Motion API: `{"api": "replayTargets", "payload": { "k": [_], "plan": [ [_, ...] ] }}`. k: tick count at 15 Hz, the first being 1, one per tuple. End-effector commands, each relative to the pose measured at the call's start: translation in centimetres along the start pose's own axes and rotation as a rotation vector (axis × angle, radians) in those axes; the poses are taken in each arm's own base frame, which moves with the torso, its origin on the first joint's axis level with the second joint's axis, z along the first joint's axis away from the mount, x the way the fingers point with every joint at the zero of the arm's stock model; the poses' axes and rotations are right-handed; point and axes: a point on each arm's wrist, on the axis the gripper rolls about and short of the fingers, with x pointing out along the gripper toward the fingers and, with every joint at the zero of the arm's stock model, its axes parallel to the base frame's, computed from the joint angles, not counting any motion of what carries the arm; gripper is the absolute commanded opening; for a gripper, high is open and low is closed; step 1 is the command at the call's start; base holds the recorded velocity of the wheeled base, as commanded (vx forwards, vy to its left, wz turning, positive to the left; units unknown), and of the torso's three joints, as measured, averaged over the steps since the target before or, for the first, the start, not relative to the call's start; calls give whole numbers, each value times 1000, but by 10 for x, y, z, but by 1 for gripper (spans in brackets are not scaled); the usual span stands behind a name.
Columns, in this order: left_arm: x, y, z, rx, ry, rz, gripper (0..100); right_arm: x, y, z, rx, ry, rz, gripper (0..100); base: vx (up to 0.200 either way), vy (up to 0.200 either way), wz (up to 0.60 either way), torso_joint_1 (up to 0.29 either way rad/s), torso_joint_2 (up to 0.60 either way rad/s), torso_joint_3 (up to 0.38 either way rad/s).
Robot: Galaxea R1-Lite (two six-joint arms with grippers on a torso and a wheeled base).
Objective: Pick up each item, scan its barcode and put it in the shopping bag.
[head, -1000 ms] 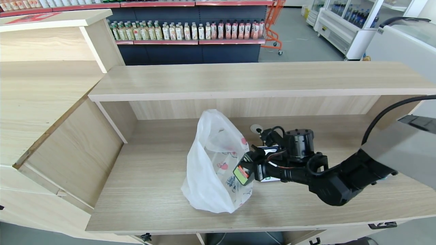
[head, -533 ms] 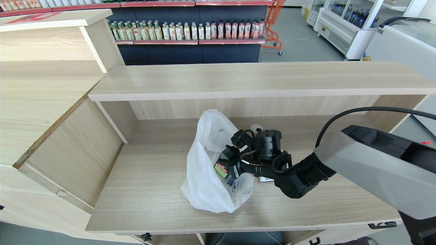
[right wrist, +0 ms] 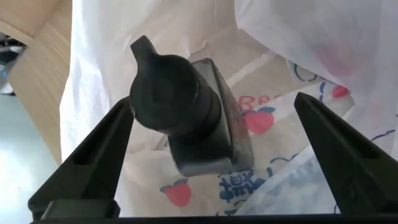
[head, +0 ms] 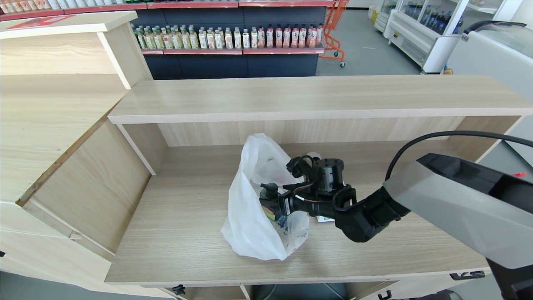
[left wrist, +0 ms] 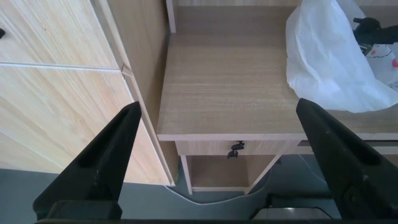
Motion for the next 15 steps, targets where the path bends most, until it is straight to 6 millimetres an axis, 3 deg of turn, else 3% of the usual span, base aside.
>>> {"api": "replayTargets", "payload": {
  "k": [1, 3, 5, 9, 10, 11, 15],
  "plan": [
    [0, 0, 0, 0, 0, 2, 100, -39, -4, 25, 175, -35, -26, 100, 0, 0, 0, 0, 0, 0],
    [0, 0, 0, 0, 0, 0, 100, -71, 4, 54, 354, -69, -22, 100, 0, 0, 0, 0, 0, 0],
    [0, 0, 0, 0, 0, 2, 100, -108, 8, 68, 381, -61, -45, 100, 0, 0, 0, 0, 0, 0],
    [0, 0, 0, 0, 0, 0, 100, -231, 17, 94, 420, -89, -173, 100, 0, 0, 0, 0, 0, 0],
    [0, 0, 0, 0, 0, 2, 100, -247, 18, 93, 434, -72, -211, 100, 0, 0, 0, 0, 0, 0],
    [0, 0, 0, 0, 0, 0, 100, -277, 16, 91, 461, -71, -334, 100, 0, 0, 0, 0, 0, 0],
    [0, 0, 0, 0, 0, 0, 100, -311, 7, 68, 518, -81, -478, 100, 0, 0, 0, 0, 0, 0]
  ]
}}
